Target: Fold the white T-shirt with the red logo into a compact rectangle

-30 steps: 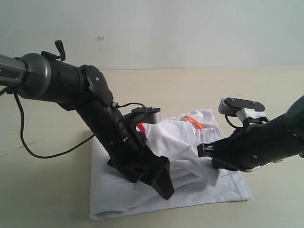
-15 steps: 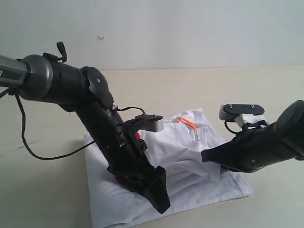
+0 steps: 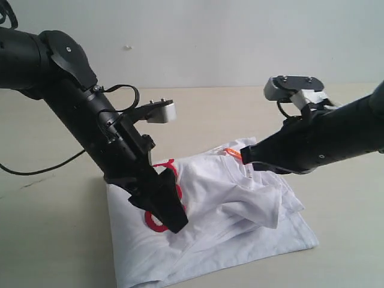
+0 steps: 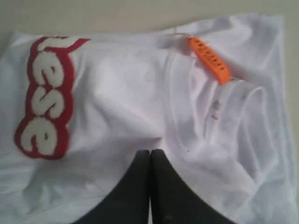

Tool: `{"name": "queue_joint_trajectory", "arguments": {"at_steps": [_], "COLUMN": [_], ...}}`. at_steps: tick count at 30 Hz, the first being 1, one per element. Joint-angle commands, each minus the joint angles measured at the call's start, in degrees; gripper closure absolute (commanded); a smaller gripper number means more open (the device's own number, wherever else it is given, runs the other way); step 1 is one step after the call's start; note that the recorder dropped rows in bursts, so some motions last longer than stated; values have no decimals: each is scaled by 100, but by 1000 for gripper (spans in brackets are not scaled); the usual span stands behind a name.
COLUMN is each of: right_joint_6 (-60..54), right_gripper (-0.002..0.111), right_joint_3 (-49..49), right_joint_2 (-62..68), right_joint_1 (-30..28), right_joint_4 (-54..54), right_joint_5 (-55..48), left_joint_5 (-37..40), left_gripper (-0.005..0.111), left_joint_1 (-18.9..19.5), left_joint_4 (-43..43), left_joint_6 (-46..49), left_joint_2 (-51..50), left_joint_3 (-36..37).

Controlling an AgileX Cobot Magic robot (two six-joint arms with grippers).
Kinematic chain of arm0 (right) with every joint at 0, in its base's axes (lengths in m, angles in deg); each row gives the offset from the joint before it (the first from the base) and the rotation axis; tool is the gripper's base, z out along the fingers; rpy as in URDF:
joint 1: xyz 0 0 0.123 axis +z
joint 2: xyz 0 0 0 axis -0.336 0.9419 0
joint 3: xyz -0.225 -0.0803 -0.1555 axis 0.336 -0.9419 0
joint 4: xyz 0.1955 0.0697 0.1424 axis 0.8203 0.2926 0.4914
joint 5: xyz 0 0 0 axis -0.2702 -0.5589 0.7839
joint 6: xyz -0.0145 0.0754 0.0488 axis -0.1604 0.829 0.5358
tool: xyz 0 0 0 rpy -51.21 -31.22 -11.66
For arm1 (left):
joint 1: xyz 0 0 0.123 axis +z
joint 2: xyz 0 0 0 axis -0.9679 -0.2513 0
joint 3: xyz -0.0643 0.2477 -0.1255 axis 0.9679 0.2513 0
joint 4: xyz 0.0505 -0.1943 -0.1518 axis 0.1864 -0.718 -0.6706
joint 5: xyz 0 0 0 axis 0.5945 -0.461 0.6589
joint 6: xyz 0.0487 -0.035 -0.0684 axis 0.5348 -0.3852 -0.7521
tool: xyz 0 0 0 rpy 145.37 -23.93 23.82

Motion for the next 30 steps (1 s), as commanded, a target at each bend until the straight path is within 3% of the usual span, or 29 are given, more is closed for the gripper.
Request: {"name": "queue_joint_trajectory", "arguments": {"at_steps": [1,4,9,22,30], "right_joint_6": [-218,-199,825,707,707], "right_gripper": [108,108,108,108,108], "right_joint_3": [497,573,573,573,573], "right_joint_2": [692,1350,1785,60,-551], "right_joint_1": [-31,-31,-31,-31,-31], "right_joint_4": [-117,-452,-1568,-1468,-1468], "right_joint_5": [-994,-1246,-1069,-1162,-1307], "left_joint_5": [193,193,193,193,-1313], "left_gripper": [4,4,4,4,4], "left_joint_1": [-6,-6,-6,6,6], "left_joint_4": [-113,-126,-149,-269,-910], "left_joint_6": [-40,-28,-267,-575,-804], "left_joint_2": [-26,-26,-26,-26,-26], "left_joint_3": [82,238,432,500,1315]}}
